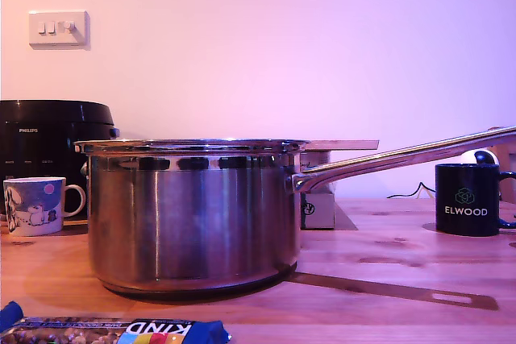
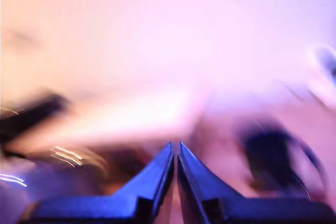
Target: Pick up the large pot with both hands and place it on the shelf behind you
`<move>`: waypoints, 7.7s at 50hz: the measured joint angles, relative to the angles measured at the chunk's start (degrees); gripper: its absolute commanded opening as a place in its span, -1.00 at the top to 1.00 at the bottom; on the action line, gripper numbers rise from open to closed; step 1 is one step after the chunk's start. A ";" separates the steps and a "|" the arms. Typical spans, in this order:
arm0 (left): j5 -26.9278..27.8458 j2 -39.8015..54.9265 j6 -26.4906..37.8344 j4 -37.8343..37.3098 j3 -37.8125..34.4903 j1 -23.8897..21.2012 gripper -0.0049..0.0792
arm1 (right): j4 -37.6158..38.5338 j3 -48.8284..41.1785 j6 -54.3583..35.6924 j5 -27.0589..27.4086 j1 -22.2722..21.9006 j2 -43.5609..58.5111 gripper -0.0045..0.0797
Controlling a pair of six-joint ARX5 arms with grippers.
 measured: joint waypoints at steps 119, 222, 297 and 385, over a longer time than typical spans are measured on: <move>-12.37 98.97 24.98 -53.51 83.60 -9.05 -0.43 | -33.51 56.24 -54.31 -0.98 25.44 72.17 0.16; -9.66 108.32 25.40 -51.08 84.59 -10.88 -0.43 | -30.82 56.24 -54.31 10.16 33.38 74.55 -0.42; -14.45 112.69 25.53 -49.16 84.61 -12.85 -0.43 | -38.58 56.30 -54.21 4.22 34.23 84.61 -0.42; -14.49 112.72 25.53 -49.07 84.65 -14.64 0.44 | -36.85 56.33 -56.37 8.76 32.24 96.19 0.62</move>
